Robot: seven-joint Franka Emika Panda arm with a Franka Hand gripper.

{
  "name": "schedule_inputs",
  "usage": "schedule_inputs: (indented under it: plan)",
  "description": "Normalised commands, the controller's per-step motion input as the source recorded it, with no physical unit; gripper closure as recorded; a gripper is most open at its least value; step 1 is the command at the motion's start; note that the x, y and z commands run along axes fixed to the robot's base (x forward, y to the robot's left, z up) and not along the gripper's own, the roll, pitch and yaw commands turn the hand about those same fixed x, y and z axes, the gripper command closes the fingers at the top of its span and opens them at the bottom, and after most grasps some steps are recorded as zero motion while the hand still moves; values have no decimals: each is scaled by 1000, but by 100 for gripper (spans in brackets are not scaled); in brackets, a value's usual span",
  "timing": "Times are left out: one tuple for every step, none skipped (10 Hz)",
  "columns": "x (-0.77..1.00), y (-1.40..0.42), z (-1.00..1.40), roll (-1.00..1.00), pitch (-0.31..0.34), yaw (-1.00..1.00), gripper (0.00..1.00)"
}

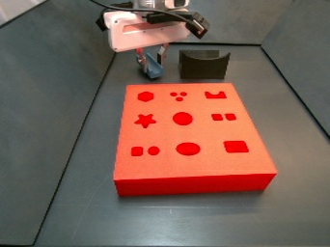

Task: Pick up the arch object. Move up. Place the arch object on the fixture. Regrasp the arch object. Move to above the board. Insert the arch object.
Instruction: Pick up the arch object, then move up, then place the arch object on the fixture.

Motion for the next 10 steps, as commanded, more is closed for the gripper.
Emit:
schedule_inputs:
  plan:
    - [0,0,0,0,0,0,100]
    - [0,0,0,0,0,0,100]
    - [0,0,833,0,0,0,100]
    - [-19,-81,820,-15,12,-21,100]
    - [-46,-75,710,-29,39,-10,100]
    - [-33,-45,593,-41,41,4,100]
    - [-22,-18,411,-62,44,12,100]
    - [-20,-15,269,-78,39,14,100]
    - [0,0,1000,0,0,0,100]
    - [3,5,1000,-5,-7,-3,100]
